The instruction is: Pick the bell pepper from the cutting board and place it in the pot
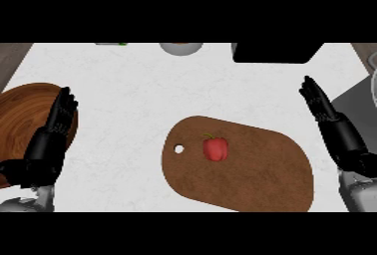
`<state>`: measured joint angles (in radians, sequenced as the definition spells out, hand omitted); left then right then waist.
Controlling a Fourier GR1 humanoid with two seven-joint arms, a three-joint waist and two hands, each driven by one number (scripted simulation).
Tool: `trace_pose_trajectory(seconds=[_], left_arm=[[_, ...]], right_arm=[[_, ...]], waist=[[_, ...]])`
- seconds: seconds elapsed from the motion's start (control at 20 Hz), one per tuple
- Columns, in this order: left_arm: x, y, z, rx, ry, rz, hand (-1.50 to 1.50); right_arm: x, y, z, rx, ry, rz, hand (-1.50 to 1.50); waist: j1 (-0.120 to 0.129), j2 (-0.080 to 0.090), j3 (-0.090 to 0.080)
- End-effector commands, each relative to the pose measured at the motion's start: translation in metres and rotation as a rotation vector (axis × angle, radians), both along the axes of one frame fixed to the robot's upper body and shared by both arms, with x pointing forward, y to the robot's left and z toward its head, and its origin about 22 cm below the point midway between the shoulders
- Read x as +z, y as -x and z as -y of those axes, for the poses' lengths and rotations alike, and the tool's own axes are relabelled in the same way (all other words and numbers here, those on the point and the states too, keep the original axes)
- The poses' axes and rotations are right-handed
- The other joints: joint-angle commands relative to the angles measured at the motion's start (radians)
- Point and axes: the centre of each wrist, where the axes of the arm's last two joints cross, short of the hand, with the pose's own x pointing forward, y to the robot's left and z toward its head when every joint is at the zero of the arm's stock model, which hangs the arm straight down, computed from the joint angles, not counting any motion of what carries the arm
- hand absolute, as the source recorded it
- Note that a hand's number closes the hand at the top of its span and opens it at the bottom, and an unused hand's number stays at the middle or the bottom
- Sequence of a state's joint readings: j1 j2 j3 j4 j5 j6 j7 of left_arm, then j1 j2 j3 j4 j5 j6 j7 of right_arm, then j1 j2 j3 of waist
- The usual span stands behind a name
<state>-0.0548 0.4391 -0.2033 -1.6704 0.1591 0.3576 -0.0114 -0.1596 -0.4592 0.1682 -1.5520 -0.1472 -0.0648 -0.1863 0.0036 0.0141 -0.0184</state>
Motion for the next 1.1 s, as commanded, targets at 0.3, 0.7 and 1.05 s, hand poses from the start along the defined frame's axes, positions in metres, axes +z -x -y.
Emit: trace_pose_trajectory(seconds=[0.3,0.7,1.05], left_arm=[[0.011,-0.02,-0.001,0.019,0.097,-0.049,0.0],[0.033,-0.04,-0.007,0.062,0.172,-0.084,0.0],[0.017,-0.033,-0.015,0.057,0.181,-0.101,0.0]], right_arm=[[0.099,-0.062,-0.006,0.191,0.678,0.327,1.5],[0.013,-0.092,-0.039,0.266,0.277,0.388,-1.5],[0.085,-0.074,-0.081,0.43,0.551,0.26,-1.5]], waist=[[0.05,-0.027,-0.018],[0.005,-0.011,0.019],[-0.016,-0.02,0.016]])
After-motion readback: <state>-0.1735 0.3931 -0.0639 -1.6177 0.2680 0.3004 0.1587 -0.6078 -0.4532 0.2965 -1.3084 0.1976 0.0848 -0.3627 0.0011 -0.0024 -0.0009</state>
